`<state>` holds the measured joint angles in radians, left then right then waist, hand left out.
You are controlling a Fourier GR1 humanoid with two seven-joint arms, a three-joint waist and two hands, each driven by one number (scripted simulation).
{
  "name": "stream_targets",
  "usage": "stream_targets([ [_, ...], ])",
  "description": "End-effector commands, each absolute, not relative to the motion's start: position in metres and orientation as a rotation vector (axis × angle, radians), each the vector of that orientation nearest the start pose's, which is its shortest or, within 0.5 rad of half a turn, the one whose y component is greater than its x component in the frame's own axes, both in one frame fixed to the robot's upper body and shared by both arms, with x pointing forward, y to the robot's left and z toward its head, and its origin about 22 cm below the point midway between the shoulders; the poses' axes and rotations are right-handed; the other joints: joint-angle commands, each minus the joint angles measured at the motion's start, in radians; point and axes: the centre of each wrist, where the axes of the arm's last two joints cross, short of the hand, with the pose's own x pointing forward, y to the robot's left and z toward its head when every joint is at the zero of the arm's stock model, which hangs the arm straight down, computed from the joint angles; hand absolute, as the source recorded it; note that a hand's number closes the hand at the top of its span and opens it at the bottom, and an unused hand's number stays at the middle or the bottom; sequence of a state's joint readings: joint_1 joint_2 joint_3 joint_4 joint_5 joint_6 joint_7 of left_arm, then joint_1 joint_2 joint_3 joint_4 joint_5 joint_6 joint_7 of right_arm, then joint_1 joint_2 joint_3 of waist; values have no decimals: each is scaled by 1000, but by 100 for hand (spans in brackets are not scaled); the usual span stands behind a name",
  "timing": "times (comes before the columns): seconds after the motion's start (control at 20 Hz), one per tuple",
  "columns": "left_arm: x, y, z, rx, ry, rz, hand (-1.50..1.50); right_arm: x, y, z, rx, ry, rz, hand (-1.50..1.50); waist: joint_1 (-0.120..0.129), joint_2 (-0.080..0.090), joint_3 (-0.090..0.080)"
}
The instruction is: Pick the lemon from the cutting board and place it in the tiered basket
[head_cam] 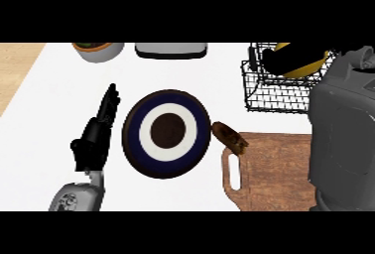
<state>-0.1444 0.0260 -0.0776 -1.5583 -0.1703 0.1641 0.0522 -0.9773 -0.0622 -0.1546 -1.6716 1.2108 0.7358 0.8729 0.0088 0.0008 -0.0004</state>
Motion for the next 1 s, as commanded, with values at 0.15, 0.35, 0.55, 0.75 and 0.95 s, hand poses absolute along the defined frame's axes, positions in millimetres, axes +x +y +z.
stream_targets([
  [0.15,277,202,40,174,-1669,-125,0,372,-195,304,-1356,-1096,646,150,4,3,0],
  [0.35,270,187,13,175,-1659,-119,0,387,-190,278,-1385,-1056,692,150,-1,2,0],
  [0.55,283,202,27,197,-1657,-100,0,402,-218,260,-1416,-1030,712,150,-1,2,0],
  [0.75,271,196,28,178,-1677,-120,0,410,-231,255,-1276,-1004,528,150,1,2,0],
  [0.95,270,209,38,188,-1667,-121,0,415,-249,229,-1146,-1070,422,-150,3,1,1],
])
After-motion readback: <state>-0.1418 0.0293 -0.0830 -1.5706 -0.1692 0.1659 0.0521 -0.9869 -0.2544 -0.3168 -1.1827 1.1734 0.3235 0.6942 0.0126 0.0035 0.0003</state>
